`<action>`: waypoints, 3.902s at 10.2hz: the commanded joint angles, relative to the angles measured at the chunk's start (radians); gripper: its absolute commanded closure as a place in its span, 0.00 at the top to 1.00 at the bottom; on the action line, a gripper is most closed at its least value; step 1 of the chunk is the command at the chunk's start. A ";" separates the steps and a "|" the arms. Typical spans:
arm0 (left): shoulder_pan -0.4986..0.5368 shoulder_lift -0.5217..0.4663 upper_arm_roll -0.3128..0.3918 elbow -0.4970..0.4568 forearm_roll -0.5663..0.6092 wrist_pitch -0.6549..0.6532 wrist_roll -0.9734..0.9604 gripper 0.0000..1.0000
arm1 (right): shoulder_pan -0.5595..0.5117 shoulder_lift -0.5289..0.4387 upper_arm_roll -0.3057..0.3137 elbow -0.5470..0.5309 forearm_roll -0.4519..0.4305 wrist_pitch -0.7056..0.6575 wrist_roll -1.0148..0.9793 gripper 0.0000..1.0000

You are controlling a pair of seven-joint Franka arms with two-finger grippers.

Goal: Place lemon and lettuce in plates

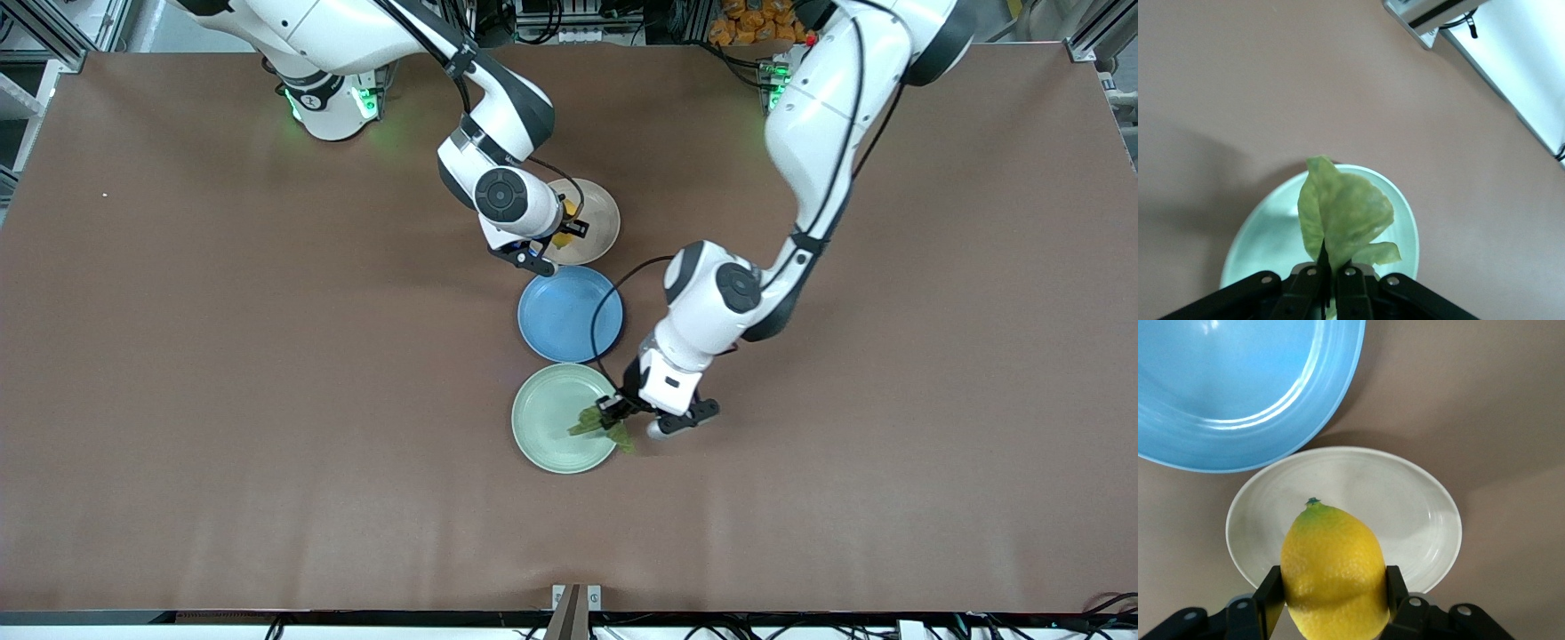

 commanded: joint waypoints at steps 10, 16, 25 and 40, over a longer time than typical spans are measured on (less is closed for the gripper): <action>-0.047 -0.171 0.216 0.037 0.201 -0.335 -0.035 1.00 | 0.020 0.016 -0.024 0.016 0.003 0.022 0.043 1.00; 0.131 -0.424 0.215 0.036 0.311 -0.840 0.362 1.00 | -0.220 -0.050 -0.021 0.100 -0.011 -0.113 -0.275 1.00; 0.316 -0.693 0.210 0.031 0.247 -1.256 0.654 1.00 | -0.586 -0.131 -0.016 0.499 -0.396 -0.647 -0.699 1.00; 0.346 -0.757 0.225 0.054 0.234 -1.342 0.677 1.00 | -0.710 -0.486 -0.125 0.374 -0.315 -0.595 -0.923 1.00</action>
